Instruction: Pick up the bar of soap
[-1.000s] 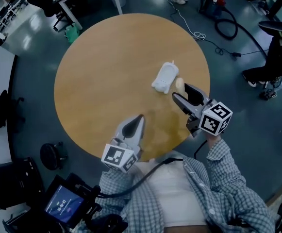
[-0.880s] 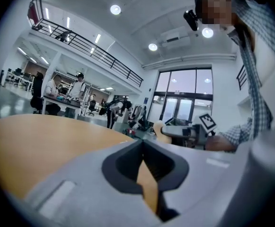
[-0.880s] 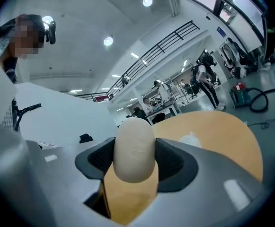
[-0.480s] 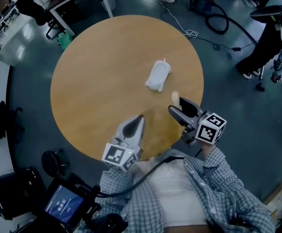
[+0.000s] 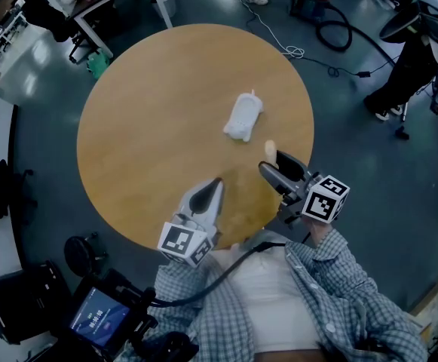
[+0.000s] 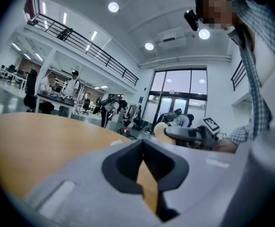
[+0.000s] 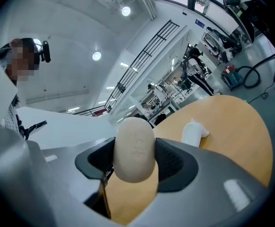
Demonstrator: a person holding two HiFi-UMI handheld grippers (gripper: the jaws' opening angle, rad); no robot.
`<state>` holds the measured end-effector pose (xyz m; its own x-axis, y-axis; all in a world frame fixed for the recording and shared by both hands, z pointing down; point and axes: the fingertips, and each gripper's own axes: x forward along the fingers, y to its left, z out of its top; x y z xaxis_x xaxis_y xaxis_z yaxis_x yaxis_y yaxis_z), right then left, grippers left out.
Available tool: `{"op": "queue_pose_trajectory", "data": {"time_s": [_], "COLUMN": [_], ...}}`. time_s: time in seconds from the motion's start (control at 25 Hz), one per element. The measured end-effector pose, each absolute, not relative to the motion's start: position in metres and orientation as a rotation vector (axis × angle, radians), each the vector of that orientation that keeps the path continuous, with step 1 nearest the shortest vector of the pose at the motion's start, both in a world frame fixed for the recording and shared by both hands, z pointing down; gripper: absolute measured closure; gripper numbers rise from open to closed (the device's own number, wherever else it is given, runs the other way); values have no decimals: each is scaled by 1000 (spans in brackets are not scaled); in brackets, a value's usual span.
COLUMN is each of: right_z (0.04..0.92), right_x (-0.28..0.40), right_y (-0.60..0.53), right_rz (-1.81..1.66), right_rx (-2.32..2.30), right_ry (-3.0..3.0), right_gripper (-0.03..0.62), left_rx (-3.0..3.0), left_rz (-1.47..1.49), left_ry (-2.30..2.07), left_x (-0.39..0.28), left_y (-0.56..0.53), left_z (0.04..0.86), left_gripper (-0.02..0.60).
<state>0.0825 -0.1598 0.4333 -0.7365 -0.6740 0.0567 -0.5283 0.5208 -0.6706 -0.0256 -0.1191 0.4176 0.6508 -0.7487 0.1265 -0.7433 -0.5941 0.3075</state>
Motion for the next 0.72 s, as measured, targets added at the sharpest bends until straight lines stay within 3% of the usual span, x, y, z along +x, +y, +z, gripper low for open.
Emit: {"op": "queue_pose_trajectory", "data": {"time_s": [0.72], "right_z": [433], "right_x": [79], "right_y": [-159], "right_rz": [-1005], "right_rx": [-1012], "right_ry": [2593], "right_gripper": [326], "left_rx": [2541], "left_rz": [-30], "left_ry": [-1203], "left_x": [-26], "left_y": [-122], "left_z": [414], "left_gripper": [583]}}
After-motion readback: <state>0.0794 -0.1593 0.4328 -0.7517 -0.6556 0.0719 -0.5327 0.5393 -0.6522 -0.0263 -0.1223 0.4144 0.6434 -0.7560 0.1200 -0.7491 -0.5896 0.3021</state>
